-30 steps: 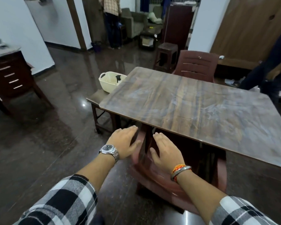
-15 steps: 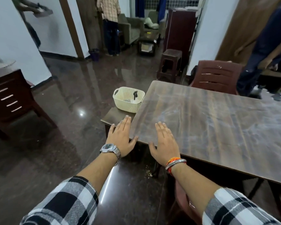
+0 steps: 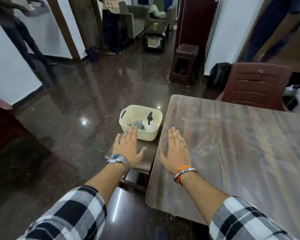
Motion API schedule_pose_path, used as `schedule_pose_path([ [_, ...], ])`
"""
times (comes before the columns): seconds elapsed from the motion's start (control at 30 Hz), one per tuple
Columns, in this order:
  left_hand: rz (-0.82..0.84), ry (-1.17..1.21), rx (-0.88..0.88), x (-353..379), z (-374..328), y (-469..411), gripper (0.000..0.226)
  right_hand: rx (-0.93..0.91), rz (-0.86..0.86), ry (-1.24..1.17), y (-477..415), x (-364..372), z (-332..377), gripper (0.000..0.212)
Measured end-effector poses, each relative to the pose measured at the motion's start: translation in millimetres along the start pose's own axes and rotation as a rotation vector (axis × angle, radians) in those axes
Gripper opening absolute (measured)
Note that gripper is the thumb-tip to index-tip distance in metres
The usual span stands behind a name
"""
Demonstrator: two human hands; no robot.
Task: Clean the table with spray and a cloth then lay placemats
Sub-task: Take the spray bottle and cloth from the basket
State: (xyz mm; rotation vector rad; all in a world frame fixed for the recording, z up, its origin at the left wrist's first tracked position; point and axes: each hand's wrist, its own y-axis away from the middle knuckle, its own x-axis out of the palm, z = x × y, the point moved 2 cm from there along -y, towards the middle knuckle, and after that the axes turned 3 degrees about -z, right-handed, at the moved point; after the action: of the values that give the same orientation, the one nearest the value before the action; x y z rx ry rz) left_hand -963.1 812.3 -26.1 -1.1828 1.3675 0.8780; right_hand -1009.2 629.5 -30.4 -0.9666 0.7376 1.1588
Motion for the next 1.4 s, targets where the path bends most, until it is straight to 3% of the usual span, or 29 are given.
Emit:
schedule_pose_path([
  [0.27, 0.076, 0.063, 0.031, 41.2, 43.5, -127.8, 0.09, 0.134, 0.094, -0.147, -120.8, 80.9, 19.5, 0.074],
  [0.43, 0.194, 0.054, 0.121, 84.8, 88.0, -199.0, 0.09, 0.392, 0.088, -0.211, -196.4, 154.8, 26.3, 0.071],
  [0.6, 0.297, 0.083, 0.192, 119.2, 131.4, -261.4, 0.092, 0.604, 0.154, -0.123, -273.5, 217.3, 22.4, 0.056],
  [0.8, 0.4, 0.1, 0.255, 151.8, 149.2, -311.2, 0.094, 0.752, 0.258, 0.063, -326.8, 258.2, 6.6, 0.056],
  [0.93, 0.437, 0.156, 0.244, 160.8, 151.6, -334.2, 0.094, 0.772, 0.272, 0.103, -340.1, 268.1, -5.4, 0.034],
  [1.1, 0.5, 0.207, 0.216, 171.4, 155.9, -349.2, 0.1, 0.646, 0.338, 0.152, -348.4, 263.9, -15.4, 0.026],
  [1.3, 0.593, 0.463, 0.158, 175.9, 143.3, -357.1, 0.116, 0.089, 0.736, 0.161, -379.6, 221.5, -9.5, 0.017],
  [1.4, 0.605, 0.652, 0.148, 168.2, 133.4, -354.8, 0.097, -0.134, 0.803, 0.079, -405.9, 182.7, 19.3, 0.031],
])
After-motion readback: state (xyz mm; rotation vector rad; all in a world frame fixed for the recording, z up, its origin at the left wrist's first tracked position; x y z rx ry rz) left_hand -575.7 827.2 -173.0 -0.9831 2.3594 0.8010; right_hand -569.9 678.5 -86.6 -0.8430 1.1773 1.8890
